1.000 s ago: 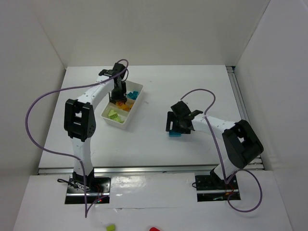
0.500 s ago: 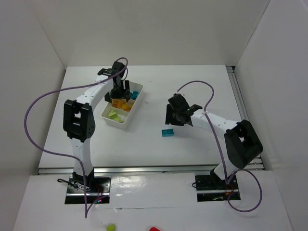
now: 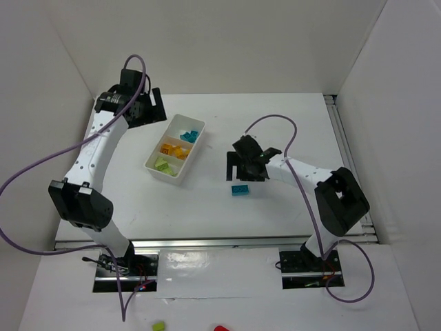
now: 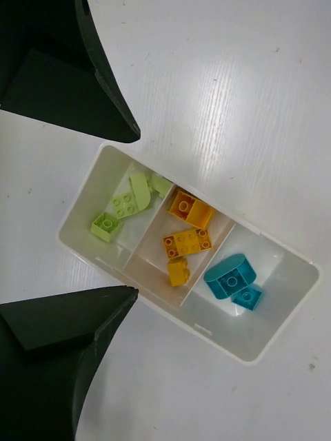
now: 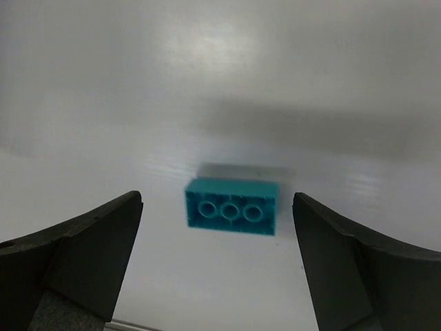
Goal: Sort the legos into containers by color
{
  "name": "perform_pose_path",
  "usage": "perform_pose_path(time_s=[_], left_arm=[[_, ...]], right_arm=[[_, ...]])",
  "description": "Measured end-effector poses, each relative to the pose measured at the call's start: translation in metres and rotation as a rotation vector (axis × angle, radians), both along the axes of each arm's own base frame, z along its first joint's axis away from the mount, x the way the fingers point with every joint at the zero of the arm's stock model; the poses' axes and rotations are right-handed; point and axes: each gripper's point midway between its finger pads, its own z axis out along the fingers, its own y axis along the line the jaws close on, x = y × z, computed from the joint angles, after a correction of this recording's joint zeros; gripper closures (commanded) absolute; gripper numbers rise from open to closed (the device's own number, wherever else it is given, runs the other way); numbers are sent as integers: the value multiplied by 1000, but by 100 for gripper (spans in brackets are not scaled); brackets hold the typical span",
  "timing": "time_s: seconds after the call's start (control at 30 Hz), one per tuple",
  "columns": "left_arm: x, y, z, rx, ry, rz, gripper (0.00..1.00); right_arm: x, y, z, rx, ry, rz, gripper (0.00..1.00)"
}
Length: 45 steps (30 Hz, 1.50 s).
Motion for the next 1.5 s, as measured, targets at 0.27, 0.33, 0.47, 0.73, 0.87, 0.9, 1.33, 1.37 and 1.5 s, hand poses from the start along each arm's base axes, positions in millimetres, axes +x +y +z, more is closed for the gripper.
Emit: perform_pose_path(time_s=[0.27,0.33,0.47,0.73,0.87,0.9,1.33,1.37,1.5], left_arm=[[-10,-10,-21,-10,67,-35,6],[-12,-11,-25,-11,79,-40,6],[-14,-13,-28,-11,90,-46,6],[-15,-16,-28,-13,92,-55,6],[-15,-16,-28,-13,91,-56,6],[-15,-16,-28,-13,92,-56,6],[-17,-15,-33,-6,108,-53,6],[-17,-15,-33,-6,109,-52,6],[-16,-15,-35,-5,114,-52,6]], right_arm=[[-54,-11,-22,-66,104,64,10],[-61,-14,-17,-63,97,79,10],[-64,-23,-22,-119,100,110,10],[-47,-23,-55,-274,160,213,10],[-27,-23,-58,-330,124,226,10],[-22,-23,-57,-333,115,223,10],[6,-18,-61,-225,77,193,67],[5,-17,-60,-223,78,196,67],[6,-11,-52,-201,73,201,67]])
